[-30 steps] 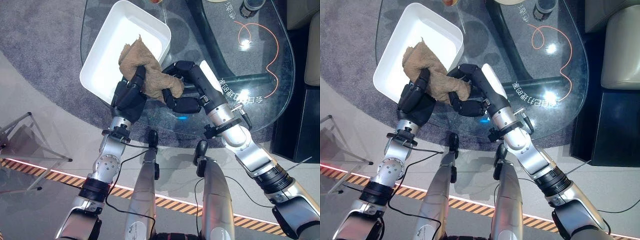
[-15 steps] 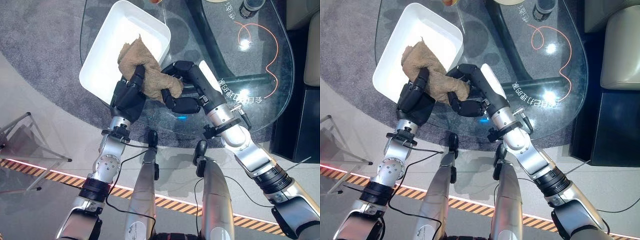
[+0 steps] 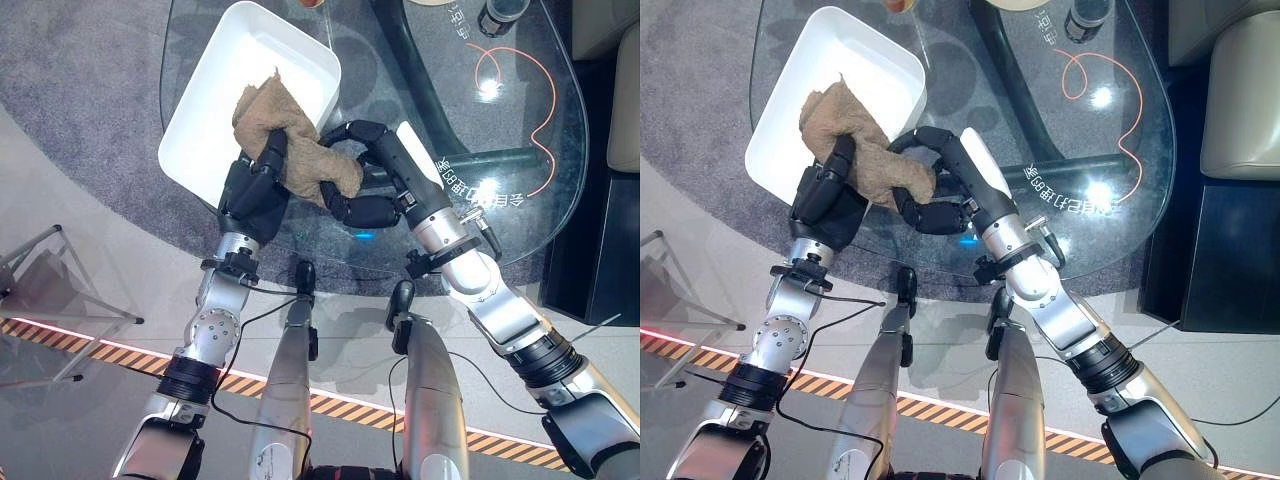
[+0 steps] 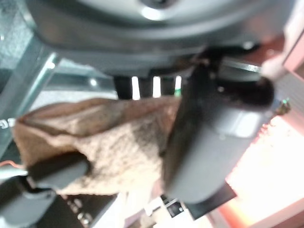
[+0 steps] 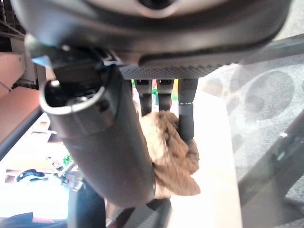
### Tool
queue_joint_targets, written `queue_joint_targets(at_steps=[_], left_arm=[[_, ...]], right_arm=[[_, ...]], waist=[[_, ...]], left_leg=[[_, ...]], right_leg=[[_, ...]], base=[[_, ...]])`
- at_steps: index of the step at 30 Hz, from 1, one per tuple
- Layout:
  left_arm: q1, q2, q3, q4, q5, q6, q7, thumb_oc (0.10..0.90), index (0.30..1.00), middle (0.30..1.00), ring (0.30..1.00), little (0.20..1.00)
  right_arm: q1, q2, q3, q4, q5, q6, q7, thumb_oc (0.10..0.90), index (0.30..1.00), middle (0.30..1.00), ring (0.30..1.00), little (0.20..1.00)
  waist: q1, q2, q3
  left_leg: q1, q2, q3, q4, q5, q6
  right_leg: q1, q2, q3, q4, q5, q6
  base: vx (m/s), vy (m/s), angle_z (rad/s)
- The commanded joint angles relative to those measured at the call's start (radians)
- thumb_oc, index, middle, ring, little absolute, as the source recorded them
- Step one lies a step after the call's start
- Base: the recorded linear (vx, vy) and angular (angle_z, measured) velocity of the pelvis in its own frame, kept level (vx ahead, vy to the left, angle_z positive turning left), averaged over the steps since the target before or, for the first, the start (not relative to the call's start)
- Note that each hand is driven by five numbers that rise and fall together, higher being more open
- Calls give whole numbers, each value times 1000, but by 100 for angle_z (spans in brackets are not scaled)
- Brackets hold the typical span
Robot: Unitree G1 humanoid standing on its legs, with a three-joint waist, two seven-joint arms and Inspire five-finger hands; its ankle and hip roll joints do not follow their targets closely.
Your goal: Wipe the table with a cloth and put it in the basket.
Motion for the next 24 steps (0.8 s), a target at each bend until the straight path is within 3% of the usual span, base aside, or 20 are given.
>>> queue_joint_targets(at_steps=[1,19,24], left_arm=[[-68,-24,-3,-208,51,-79,-75,100,300,300,300,200],[-36,6,42,-188,206,-130,-12,100,300,300,300,200],[-20,32,94,-155,271,-174,8,100,300,300,300,200]], right_arm=[[-117,49,-51,-131,13,-108,-35,800,900,900,900,900],[14,61,-190,2,127,-107,-237,800,900,900,900,900],[112,46,-301,177,138,-148,-367,800,900,900,900,900]], waist=[[5,-28,-28],[-10,-33,-28],[-19,-38,-28]], left_leg=[[36,-75,77,103,-94,57],[41,-68,84,95,-96,57],[45,-61,85,95,-100,59]], right_leg=[[77,54,-17,-195,151,42],[77,60,-10,-194,149,43],[75,66,-2,-187,145,44]], base=[[0,0,0],[0,0,0],[7,2,-3]])
